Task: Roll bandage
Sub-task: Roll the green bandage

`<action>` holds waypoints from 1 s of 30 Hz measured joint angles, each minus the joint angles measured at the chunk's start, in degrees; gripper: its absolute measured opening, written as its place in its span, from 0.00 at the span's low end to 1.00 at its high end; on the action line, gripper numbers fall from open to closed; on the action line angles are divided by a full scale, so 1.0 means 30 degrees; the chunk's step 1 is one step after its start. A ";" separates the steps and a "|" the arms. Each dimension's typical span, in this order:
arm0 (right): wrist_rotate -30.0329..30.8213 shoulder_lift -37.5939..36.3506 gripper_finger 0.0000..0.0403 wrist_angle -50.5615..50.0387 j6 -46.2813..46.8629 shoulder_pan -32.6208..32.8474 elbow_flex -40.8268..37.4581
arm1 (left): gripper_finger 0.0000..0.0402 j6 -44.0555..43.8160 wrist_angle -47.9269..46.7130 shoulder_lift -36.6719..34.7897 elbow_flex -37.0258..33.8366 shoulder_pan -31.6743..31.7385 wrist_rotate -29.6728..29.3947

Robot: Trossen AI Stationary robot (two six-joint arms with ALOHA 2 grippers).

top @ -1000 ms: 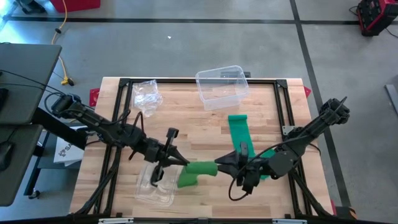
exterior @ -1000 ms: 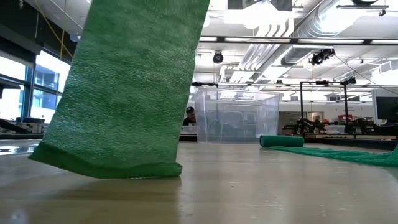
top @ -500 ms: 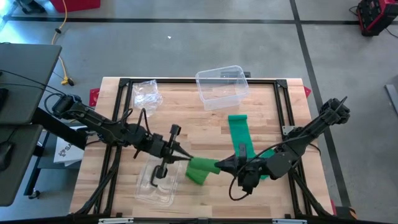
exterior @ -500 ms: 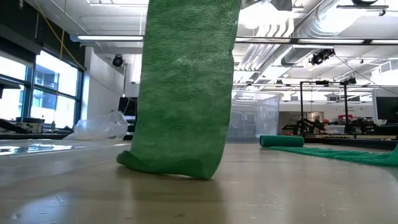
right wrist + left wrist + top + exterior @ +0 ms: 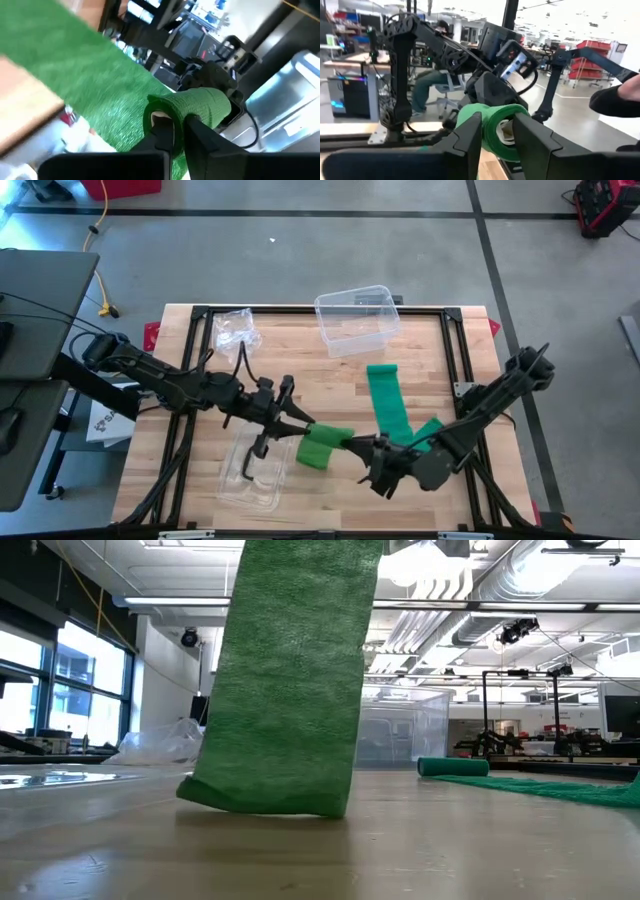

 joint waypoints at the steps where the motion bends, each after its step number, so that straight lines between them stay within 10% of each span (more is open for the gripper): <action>1: 0.0010 0.0071 0.04 0.0008 -0.0256 0.0000 0.0007 | 0.25 -0.0122 -0.0119 0.0000 0.0000 -0.0007 0.0013; 15: -0.0070 0.0133 0.06 0.0012 0.3685 0.0015 0.0000 | 0.02 0.0784 -0.0824 -0.0036 0.0000 -0.0007 -0.0511; 30: 0.1506 -0.1475 0.40 0.0007 1.0594 0.0460 0.0000 | 0.01 0.2149 -0.1068 -0.0883 0.0015 -0.0082 -0.1170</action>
